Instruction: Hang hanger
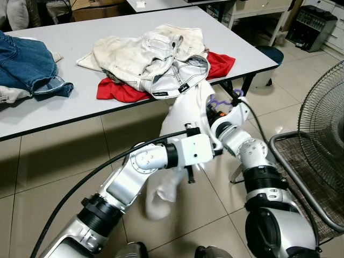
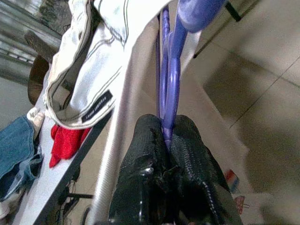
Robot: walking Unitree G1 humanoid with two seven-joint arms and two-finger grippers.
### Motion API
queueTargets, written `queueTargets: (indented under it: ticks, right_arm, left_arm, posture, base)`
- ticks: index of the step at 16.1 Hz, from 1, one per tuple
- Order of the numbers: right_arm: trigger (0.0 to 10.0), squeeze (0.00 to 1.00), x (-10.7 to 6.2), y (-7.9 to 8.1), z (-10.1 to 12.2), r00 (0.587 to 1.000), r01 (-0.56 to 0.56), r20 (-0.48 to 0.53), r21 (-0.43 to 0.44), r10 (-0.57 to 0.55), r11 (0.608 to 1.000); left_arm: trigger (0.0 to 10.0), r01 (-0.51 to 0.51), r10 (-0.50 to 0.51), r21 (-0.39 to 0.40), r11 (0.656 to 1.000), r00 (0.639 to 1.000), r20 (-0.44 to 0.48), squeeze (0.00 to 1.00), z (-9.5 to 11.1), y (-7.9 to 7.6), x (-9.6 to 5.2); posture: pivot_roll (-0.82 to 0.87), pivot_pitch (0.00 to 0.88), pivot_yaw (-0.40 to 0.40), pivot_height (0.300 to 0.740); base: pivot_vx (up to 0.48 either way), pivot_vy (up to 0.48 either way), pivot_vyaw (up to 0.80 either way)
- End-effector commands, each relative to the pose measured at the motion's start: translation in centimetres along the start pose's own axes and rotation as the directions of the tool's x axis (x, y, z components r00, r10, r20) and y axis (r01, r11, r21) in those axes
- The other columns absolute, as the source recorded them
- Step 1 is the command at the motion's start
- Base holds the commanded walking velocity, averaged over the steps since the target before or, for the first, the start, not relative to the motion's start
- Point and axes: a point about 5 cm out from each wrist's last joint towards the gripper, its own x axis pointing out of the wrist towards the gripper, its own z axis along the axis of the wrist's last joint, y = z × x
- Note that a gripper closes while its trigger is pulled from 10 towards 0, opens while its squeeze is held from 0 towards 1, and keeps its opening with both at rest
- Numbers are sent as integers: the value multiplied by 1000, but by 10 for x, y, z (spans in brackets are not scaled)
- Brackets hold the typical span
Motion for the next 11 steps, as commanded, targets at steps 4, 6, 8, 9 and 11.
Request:
queueTargets:
  ticks: [4,6,8,9,11]
  right_arm:
    - [10000,0,-3,1,4,1000,-19,10,-5,19,1000]
    - [10000,0,-4,2,8,1000,-24,20,-8,24,1000]
    - [10000,0,-4,2,11,999,-25,29,-8,25,1000]
    - [10000,0,-5,2,12,999,-24,36,-14,24,1000]
    - [10000,0,-7,2,16,999,-23,47,-40,25,999]
  left_arm:
    - [10000,69,-67,-120,990,998,16,1000,6,-12,3]
    - [10000,85,-86,-111,990,996,-3,1000,6,-16,4]
    - [10000,94,-97,-104,990,995,-31,1000,4,-16,2]
    - [10000,96,-100,-108,990,994,-34,1000,5,-16,0]
    - [10000,109,-114,-121,987,993,-36,1000,6,-16,-4]
  posture:
    - [-77,88,-12,740]
    - [-78,89,-10,740]
    - [-78,89,-10,740]
    - [-78,89,-10,740]
    - [-74,83,-7,740]
  base:
    - [0,0,0]
    - [0,0,0]
    - [0,0,0]
    - [0,0,0]
    - [0,0,0]
